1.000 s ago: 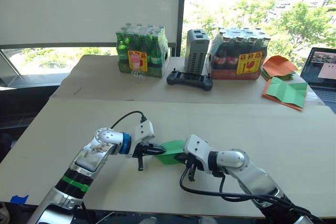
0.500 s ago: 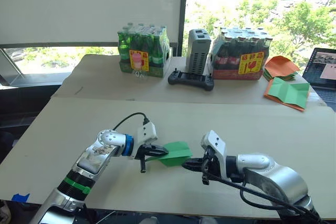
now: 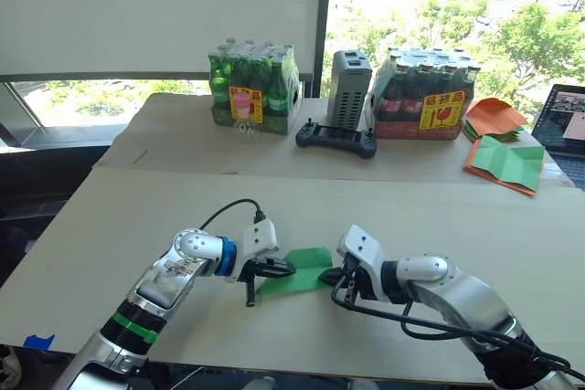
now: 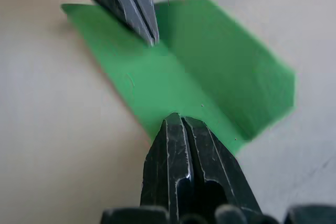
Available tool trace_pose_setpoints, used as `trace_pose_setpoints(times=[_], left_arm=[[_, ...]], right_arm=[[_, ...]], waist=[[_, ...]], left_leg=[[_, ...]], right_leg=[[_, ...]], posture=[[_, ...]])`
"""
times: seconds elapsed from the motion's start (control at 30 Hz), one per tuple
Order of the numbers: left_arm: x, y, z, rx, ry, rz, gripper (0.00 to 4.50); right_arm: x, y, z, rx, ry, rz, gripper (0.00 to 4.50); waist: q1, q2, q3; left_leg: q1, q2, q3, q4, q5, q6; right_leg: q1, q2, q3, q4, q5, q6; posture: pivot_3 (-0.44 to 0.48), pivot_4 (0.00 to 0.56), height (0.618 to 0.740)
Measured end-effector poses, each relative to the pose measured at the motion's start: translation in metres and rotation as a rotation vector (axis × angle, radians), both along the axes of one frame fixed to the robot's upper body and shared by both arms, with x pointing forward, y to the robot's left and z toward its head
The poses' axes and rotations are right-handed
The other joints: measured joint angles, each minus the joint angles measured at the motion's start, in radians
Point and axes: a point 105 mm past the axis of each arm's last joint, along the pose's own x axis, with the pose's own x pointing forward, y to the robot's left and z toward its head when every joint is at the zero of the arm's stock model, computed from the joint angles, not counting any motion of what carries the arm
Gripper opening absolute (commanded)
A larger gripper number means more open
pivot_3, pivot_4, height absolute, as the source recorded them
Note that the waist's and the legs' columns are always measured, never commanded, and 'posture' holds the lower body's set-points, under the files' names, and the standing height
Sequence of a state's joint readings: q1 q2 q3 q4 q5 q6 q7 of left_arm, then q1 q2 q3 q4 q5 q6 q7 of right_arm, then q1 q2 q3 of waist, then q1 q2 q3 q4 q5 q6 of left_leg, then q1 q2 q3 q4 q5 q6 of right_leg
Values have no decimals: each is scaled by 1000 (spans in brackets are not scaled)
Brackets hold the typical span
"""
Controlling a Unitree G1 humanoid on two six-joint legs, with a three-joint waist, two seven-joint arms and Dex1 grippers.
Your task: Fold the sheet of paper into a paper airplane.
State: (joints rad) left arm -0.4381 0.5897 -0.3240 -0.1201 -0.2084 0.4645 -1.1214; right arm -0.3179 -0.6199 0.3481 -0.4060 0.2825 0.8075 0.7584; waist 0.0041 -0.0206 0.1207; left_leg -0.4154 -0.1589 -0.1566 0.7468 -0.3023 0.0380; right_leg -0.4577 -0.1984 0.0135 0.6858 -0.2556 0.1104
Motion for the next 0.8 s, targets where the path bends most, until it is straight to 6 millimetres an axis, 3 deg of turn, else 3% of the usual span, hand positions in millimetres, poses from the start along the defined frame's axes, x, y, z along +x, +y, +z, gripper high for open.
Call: trace_pose_setpoints(times=[0.17,0.3,0.43,0.67,0.8], left_arm=[[-7,0,7,-39,19,-1,15],[-27,1,15,-103,98,-35,15],[-36,10,0,-57,156,-19,15],[-29,20,-22,45,144,19,15],[-28,21,-21,73,99,-5,15]], right_arm=[[1,2,-1,-9,-30,18,0],[1,3,-1,-10,-37,21,0],[2,3,-1,-12,-39,19,0],[1,4,0,-14,-40,15,0],[2,5,1,-13,-36,10,0]], waist=[[-5,0,0],[-7,0,0],[-6,0,0],[-4,0,0],[-3,0,0]], left_leg=[[0,0,0,0,0,0],[1,0,0,0,0,0],[1,0,0,0,0,0],[1,0,0,-1,0,0],[1,0,0,-1,0,0]], right_leg=[[0,0,0,1,0,0],[0,1,0,1,0,0],[1,1,0,1,0,0],[1,1,0,1,0,0],[1,1,0,1,0,0]], posture=[[0,150,675],[0,150,675],[0,150,675],[0,150,675],[0,150,675]])
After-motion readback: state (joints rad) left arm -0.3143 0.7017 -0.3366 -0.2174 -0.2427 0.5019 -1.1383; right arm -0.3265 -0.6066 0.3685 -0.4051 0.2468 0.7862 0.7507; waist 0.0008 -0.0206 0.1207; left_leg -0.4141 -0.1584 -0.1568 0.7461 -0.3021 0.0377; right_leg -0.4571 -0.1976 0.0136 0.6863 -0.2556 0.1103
